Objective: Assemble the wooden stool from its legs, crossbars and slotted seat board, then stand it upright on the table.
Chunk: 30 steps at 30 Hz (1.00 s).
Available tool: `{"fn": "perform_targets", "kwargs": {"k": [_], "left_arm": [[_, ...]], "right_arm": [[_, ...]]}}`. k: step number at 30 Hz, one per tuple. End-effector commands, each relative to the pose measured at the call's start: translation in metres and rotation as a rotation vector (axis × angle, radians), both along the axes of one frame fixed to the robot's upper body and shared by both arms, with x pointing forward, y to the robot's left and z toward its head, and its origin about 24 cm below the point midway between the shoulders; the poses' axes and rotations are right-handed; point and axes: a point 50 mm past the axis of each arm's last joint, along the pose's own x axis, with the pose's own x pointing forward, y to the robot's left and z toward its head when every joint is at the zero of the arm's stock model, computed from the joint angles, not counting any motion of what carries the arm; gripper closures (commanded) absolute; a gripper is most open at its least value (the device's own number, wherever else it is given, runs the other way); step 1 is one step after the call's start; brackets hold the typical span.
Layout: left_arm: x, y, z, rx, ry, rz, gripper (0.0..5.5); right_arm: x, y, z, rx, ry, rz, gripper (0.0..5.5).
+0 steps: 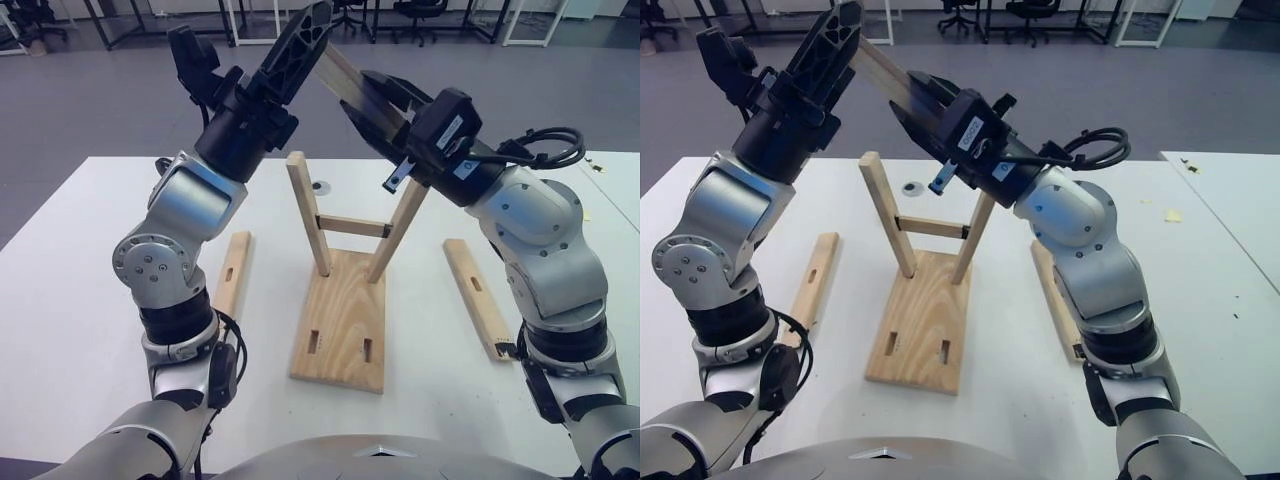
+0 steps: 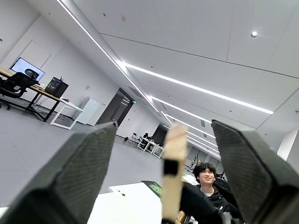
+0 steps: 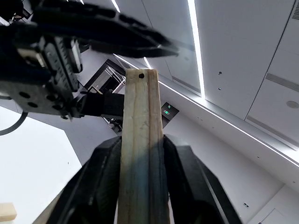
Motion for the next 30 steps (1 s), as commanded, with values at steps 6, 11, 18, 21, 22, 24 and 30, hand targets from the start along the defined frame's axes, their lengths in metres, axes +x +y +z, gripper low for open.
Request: {"fn": "perform_targets", "kwargs": {"k": [6,11,18,21,22,24,30], "left_arm": [[-0.004,0.003,-0.007,0.004,0.022,0.014,2.91],[-0.002,-0.001,-0.01,0.006,0.03,0.013,3.75],[-0.004,-0.003,-0.01,0.018,0.023,0.021,4.89],[-0.003,-0.001,-0.012,0.034,0.027,0.048,5.06],[-0.002,-0.002,-0.013,0.049,0.026,0.061,5.07],[-0.002,-0.002,-0.014,0.063,0.019,0.082,5.07],[0.005,0.028,0.002,0.116,-0.059,0.302,5.1]], "right_arm": [[0.007,0.003,0.0,-0.004,0.004,0.017,4.18],[0.004,0.011,0.002,-0.017,-0.002,0.078,4.18],[0.004,0.012,0.005,0.005,0.008,0.092,4.18],[0.005,0.012,0.005,0.001,0.019,0.094,4.18],[0.005,0.012,0.004,-0.003,0.022,0.094,4.18],[0.006,0.013,0.0,-0.012,0.049,0.085,4.18],[0.012,0.004,-0.016,-0.004,0.153,-0.01,2.87]]}}
